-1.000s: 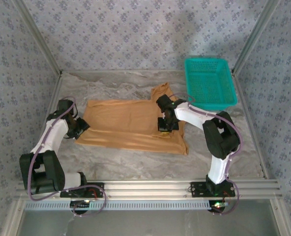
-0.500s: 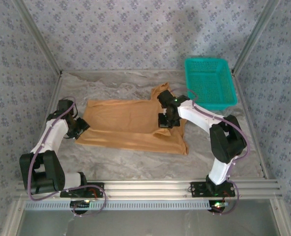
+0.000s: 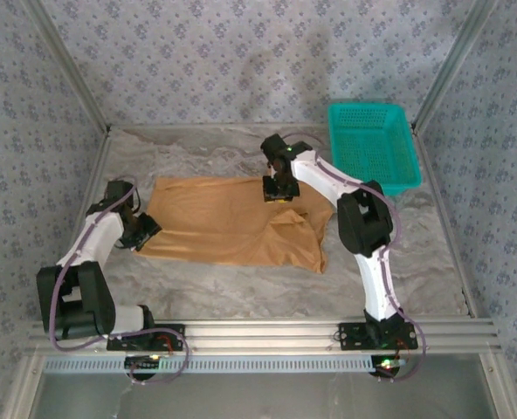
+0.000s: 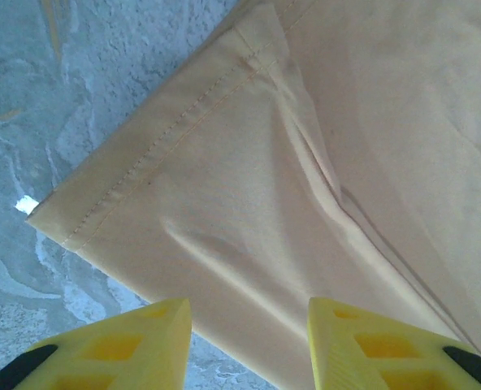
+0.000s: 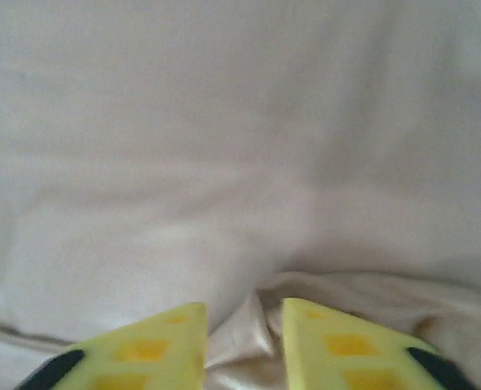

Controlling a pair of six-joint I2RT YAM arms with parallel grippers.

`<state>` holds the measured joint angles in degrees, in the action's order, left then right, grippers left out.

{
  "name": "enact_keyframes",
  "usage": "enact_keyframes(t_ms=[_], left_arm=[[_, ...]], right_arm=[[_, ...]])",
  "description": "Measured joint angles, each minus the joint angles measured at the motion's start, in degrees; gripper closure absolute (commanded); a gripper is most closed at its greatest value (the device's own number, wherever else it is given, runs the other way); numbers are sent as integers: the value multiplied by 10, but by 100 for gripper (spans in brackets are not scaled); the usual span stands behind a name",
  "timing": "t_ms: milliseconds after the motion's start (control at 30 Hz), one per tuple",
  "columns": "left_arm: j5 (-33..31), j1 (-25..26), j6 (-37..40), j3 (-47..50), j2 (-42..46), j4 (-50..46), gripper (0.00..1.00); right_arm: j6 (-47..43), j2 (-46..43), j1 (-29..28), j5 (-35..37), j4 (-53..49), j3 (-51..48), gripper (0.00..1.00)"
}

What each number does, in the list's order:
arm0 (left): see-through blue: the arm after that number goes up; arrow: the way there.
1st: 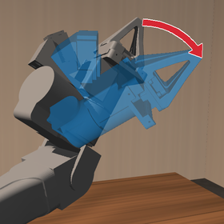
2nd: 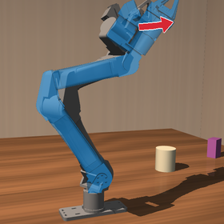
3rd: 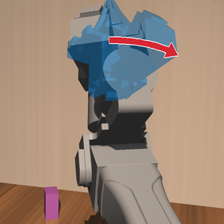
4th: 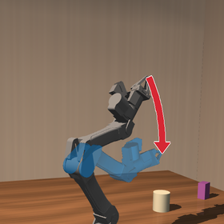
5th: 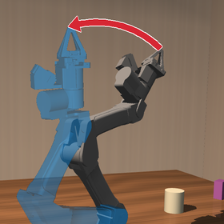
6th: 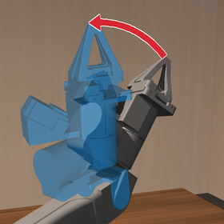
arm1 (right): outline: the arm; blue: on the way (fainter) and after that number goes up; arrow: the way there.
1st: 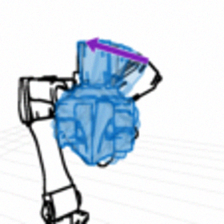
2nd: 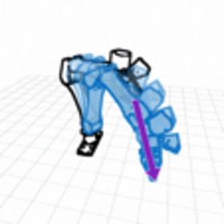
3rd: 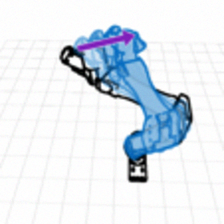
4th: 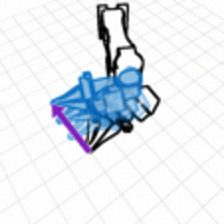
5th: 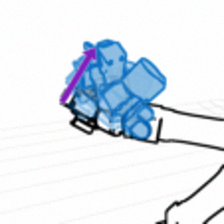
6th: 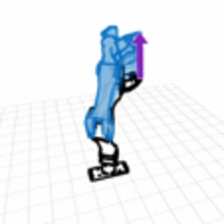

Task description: Fold the inside-out t-shirt

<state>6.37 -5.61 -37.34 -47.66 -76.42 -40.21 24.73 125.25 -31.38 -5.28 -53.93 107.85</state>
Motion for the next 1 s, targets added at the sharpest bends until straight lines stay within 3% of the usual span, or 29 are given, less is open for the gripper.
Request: enact_keyframes(t_ms=[100, 167, 433, 567, 767, 900, 1000], left_arm=[[0, 3, 0, 3, -3, 1, 58], [0, 3, 1, 3, -3, 2, 58], [0, 3, 5, 3, -19, 4, 58], [0, 3, 9, 3, -19, 4, 58], [0, 3, 9, 3, -19, 4, 58], [0, 3, 9, 3, -19, 4, 58], [0, 3, 9, 3, -19, 4, 58]], right_arm=[[-12, 1, 8, 8, -19, 15, 48], [-15, -28, 12, 19, -16, -15, 45], [-10, -199, 54, 13, 31, -248, 51], [-9, -198, 99, -1, 68, -296, 50], [-3, -180, 105, -32, 109, -300, 47], [5, -162, 105, -47, 126, -300, 55], [16, -149, 105, -55, 132, -300, 77]])
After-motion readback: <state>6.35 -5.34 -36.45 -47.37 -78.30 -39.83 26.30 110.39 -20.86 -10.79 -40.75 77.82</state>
